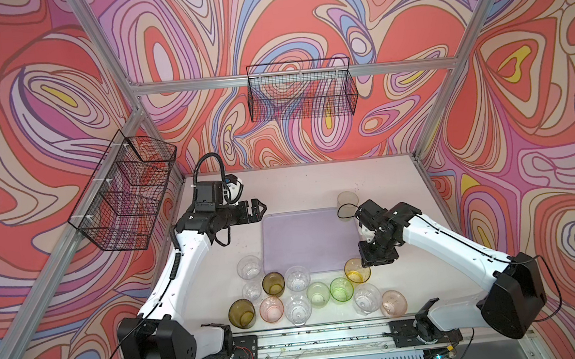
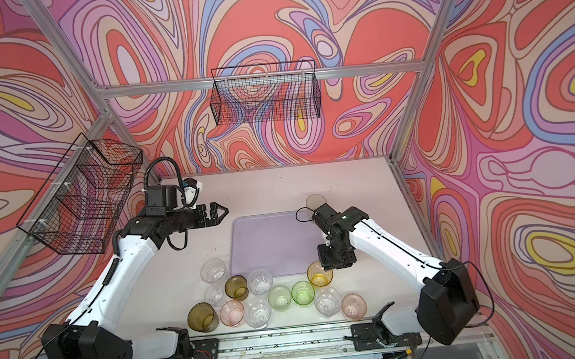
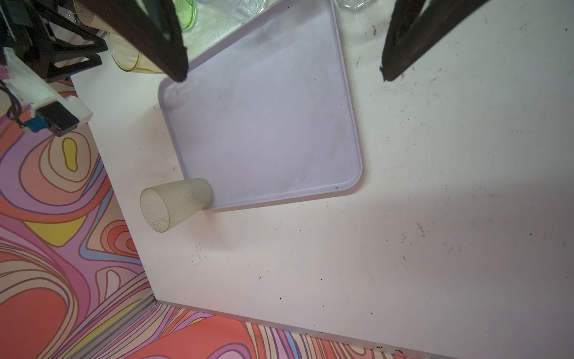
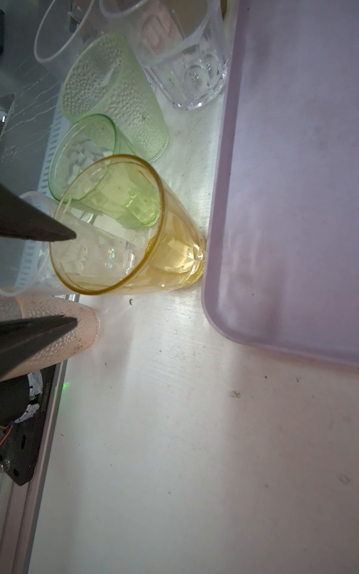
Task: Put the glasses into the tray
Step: 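Move the right gripper back toward the cups nearer the robot, then lower the right gripper around the yellow cup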
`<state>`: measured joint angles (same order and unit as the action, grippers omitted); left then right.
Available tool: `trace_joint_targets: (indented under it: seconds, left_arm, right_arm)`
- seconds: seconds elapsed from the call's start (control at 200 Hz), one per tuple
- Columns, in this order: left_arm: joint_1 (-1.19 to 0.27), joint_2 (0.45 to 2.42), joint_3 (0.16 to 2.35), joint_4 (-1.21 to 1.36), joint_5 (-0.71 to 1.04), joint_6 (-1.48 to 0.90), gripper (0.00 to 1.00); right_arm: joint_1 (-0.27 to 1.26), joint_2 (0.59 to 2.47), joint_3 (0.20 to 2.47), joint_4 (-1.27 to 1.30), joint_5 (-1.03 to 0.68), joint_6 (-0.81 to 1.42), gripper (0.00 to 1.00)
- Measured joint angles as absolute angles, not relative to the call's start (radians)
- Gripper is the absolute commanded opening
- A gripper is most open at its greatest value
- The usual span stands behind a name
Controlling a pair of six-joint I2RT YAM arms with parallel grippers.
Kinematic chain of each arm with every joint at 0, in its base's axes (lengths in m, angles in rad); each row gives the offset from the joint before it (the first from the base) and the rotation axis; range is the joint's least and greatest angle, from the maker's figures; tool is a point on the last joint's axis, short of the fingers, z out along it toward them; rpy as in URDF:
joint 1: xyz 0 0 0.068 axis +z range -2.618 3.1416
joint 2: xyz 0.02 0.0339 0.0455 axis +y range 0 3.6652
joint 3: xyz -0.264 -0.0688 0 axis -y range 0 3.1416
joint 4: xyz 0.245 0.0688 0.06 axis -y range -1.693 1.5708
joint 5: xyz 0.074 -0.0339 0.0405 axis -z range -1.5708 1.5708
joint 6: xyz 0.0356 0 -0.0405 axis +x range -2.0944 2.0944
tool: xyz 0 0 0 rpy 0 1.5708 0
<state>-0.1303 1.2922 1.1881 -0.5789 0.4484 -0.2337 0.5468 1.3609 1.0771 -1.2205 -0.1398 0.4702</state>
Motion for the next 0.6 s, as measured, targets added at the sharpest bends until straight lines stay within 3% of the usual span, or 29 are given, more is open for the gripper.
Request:
trace_joint_targets:
  seconds: [0.601]
  left_arm:
    - [-0.130,1.301,1.187,-0.579,0.452,-0.239,1.00]
  right_arm:
    - [0.547,1.361,0.999,-1.131,-0.147,0.535,0.31]
